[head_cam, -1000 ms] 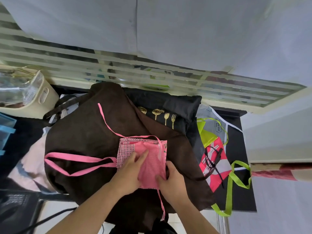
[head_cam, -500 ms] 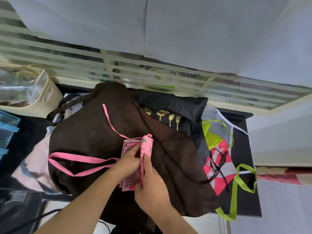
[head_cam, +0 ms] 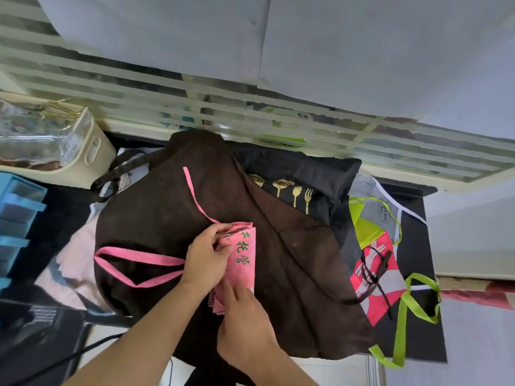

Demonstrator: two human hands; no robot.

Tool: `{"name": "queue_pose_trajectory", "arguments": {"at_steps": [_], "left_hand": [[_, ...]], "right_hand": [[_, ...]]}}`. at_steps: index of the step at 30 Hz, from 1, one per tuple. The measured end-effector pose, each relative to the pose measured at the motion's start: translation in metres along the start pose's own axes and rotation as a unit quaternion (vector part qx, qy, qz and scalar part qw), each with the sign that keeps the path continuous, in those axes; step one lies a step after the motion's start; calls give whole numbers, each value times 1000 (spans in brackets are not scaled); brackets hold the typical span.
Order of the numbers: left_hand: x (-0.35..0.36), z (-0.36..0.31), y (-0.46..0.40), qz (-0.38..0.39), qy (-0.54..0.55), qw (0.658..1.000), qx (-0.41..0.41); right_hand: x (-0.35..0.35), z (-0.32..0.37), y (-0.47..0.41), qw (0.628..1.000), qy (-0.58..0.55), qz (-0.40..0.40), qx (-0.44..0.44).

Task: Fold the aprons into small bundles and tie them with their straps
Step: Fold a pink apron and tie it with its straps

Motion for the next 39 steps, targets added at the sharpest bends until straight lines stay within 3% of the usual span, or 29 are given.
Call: {"name": "queue_pose_trajectory", "arguments": {"at_steps": [5, 8, 10, 13, 19, 22, 24, 26, 28, 30, 32, 33, 34, 36, 39], "left_hand": [[-12, -11, 23, -101, -113, 981, 120], [-5, -2, 38, -61, -153, 969, 182], [5, 16, 44, 30, -143, 976, 163], [11, 35, 47, 118, -171, 971, 122], [6, 36, 36, 181, -153, 967, 96], [-3, 31, 41, 161, -132, 977, 46], [-15, 25, 46, 80, -205, 976, 9], [-25, 22, 52, 64, -285, 954, -64], [-20, 23, 63, 148, -216, 951, -162], [-5, 14, 76, 214, 31, 934, -284], [10, -5, 88, 239, 348, 849, -319], [13, -18, 92, 235, 447, 806, -307], [14, -32, 95, 226, 496, 788, -286], [14, -54, 96, 206, 492, 812, -235], [14, -95, 96, 176, 412, 879, -165]], "right_hand": [[12, -11, -11, 999, -46, 1, -6], [1, -12, -18, 987, -160, 27, 0], [-15, -24, -22, 969, -237, -20, 66], [-38, -51, -28, 946, -214, -157, 188], [-42, -40, -55, 960, -183, -50, 208], [-46, -42, -60, 952, -225, -47, 201], [-52, -44, -54, 939, -280, -45, 192], [-62, -45, -43, 927, -329, -43, 177], [-73, -46, -30, 909, -383, -31, 161], [-89, -44, -15, 890, -433, -21, 145], [-106, -41, 1, 876, -465, -8, 132], [-114, -39, 9, 873, -471, -7, 126], [-123, -38, 16, 875, -469, -7, 120], [-139, -36, 30, 883, -454, -18, 117], [-169, -36, 53, 872, -472, -46, 123]]}}
Point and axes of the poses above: each hand's wrist, its own y-axis away from the middle knuckle, its own x-axis out of the palm, z = x × y, the point moved 4 cm from there along -y, towards the middle knuckle, and after that the axes turned 4 degrees about x, right-handed, at the moved point
